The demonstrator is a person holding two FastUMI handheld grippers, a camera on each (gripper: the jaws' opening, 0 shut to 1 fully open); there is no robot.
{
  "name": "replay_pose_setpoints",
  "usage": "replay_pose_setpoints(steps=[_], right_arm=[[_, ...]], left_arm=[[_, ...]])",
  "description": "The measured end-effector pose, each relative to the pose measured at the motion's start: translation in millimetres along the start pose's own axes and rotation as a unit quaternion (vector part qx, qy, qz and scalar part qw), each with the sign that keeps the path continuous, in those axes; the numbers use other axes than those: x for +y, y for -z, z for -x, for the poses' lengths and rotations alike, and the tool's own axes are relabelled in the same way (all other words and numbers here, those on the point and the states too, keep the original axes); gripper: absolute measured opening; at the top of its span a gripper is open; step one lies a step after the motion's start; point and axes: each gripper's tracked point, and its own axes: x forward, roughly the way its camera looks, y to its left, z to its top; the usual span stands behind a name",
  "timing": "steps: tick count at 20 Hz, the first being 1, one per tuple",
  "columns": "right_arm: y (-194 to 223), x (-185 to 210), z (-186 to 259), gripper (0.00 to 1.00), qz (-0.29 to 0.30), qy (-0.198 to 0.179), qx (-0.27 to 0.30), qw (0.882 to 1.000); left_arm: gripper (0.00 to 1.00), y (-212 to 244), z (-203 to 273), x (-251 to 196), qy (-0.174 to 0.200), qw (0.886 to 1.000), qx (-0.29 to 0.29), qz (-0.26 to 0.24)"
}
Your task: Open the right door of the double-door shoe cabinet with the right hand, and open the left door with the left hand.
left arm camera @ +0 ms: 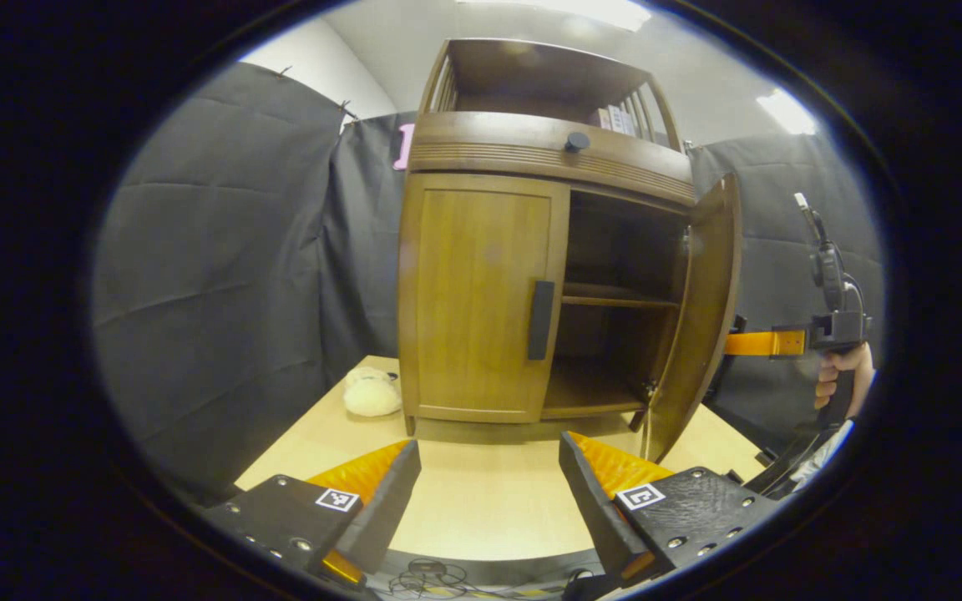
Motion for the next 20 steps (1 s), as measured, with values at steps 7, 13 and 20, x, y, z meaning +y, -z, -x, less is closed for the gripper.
replay_pose_setpoints(steps=[7,13,20], right_arm=[[-1.4,-40.0,21.1,0.11,-0.016,0.031,-0.013,0.999],[-7.0,-80.1,32.2,0.07,-0.002,0.025,-0.02,0.999],[-19.5,-147.8,34.0,0.04,0.006,0.026,-0.011,1.0]], left_arm=[[1.0,1.9,-29.2,-42.5,0.041,0.999,0.01,-0.017],[1.0,-16.4,-56.6,-85.5,0.066,0.998,-0.01,-0.014],[1.0,-51.6,-95.2,-134.7,0.04,0.998,-0.037,0.011]])
